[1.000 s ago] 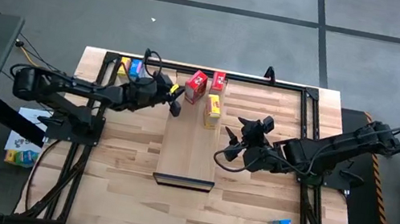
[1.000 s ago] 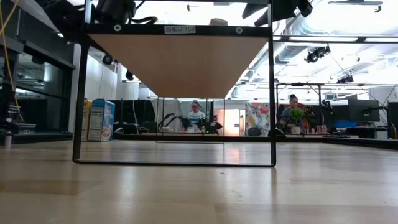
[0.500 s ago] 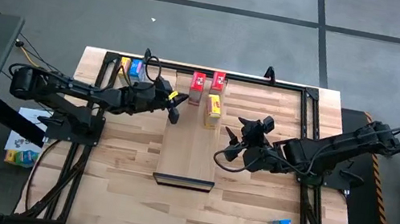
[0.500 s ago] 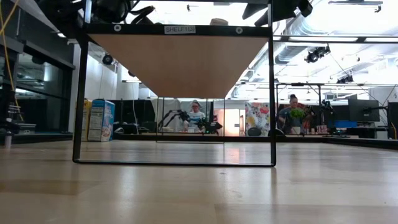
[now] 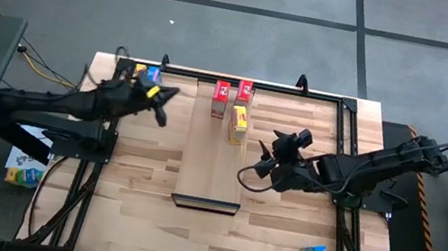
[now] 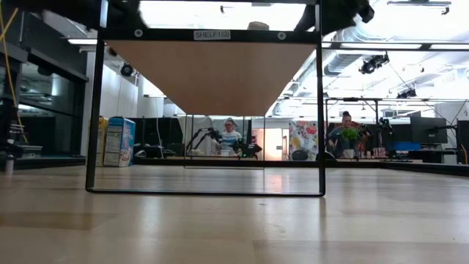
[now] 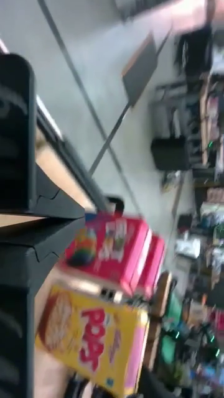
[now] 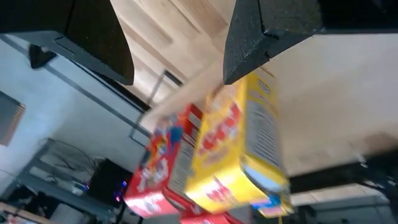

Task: Stack cereal on shelf
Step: Put the top blue cereal box on the shelf

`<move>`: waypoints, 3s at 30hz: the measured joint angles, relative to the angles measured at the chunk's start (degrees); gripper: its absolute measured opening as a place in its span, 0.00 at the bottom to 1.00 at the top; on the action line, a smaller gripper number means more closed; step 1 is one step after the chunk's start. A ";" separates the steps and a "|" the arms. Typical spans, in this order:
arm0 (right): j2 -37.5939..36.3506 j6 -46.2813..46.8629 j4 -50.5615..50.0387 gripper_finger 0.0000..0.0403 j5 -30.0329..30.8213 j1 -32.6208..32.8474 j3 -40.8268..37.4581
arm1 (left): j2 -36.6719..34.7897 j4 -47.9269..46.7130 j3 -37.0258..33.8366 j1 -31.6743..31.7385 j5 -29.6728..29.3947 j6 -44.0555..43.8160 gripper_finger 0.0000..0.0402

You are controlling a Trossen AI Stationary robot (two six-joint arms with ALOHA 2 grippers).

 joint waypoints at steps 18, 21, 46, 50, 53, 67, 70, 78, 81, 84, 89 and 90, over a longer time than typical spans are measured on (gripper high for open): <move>0.00 8.05 -7.84 0.60 1.97 -0.58 0.00 | 6.40 -28.61 11.49 14.58 -7.62 -3.65 0.45; 0.00 8.42 -8.86 0.60 2.11 -0.89 -0.02 | 10.27 -34.43 14.70 18.09 -7.60 -6.71 0.58; -0.13 10.89 -1.48 0.60 4.28 -4.50 -7.61 | 27.26 -36.61 15.91 33.47 -3.91 -17.83 0.76; -0.13 10.86 -1.45 0.60 4.08 -4.50 -7.61 | 28.49 -36.77 15.91 34.36 -3.99 -18.21 0.76; -0.13 10.87 -1.42 0.60 4.04 -4.50 -7.61 | 29.63 -36.75 15.91 34.36 -3.76 -18.63 0.76; -0.17 10.85 -1.22 0.60 4.02 -4.50 -7.61 | 30.38 -35.79 15.91 34.96 -2.53 -18.63 0.76; -0.17 10.93 -1.21 0.60 4.03 -4.50 -7.61 | 30.41 -36.48 15.91 35.02 -3.19 -19.32 0.76; -0.17 10.85 -0.28 0.60 4.33 -4.50 -7.61 | 34.06 -36.66 15.91 34.99 -1.94 -19.48 0.76; -0.17 10.85 -0.26 0.60 4.35 -4.50 -7.61 | 35.98 -36.64 15.91 34.99 -2.23 -19.15 0.76; -0.17 10.84 -0.27 0.60 4.37 -4.50 -7.61 | 37.53 -36.66 15.91 34.99 -2.63 -19.15 0.76; -0.17 10.83 -0.28 0.60 4.37 -4.50 -7.61 | 38.64 -36.68 15.91 34.99 -3.01 -19.04 0.76; -0.17 10.83 -0.28 0.60 4.39 -4.50 -7.61 | 38.62 -36.64 15.91 34.99 -3.01 -19.04 0.76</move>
